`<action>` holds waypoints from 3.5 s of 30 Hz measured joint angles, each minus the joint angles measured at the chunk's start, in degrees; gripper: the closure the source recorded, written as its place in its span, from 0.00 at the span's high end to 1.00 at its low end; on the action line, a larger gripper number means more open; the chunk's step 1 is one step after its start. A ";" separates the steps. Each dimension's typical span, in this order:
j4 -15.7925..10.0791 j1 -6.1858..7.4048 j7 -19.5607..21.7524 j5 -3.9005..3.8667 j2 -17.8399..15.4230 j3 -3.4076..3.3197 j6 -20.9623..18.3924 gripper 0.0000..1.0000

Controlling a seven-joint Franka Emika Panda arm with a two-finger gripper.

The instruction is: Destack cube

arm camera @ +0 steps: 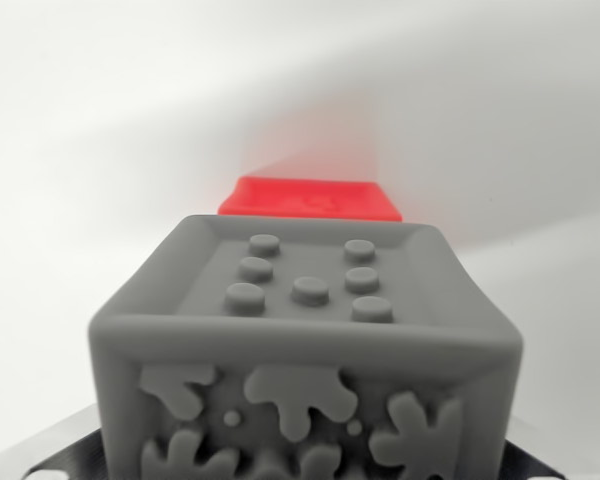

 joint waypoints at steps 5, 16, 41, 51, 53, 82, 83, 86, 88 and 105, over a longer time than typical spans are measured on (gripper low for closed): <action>-0.09 0.00 -0.01 0.02 -1.87 0.01 -1.75 0.00; -0.12 0.00 -0.06 0.10 -6.42 0.05 -6.14 0.00; 0.45 -2.89 -0.98 0.51 -5.08 -1.26 -5.77 0.00; 0.96 -4.36 -1.48 0.77 -3.85 -1.84 -5.10 0.00; 1.10 -4.71 -1.59 0.85 -3.60 -1.93 -5.00 0.00; 3.60 -9.15 -2.93 1.61 0.30 -3.15 -3.55 0.00; 3.71 -9.33 -2.97 1.63 0.47 -3.18 -3.50 0.00; 4.00 -9.79 -3.10 1.68 0.89 -3.27 -3.38 0.00; 4.28 -10.18 -3.20 1.73 1.22 -3.31 -3.31 0.00; 6.39 -13.07 -3.71 2.06 3.80 -3.49 -2.89 0.00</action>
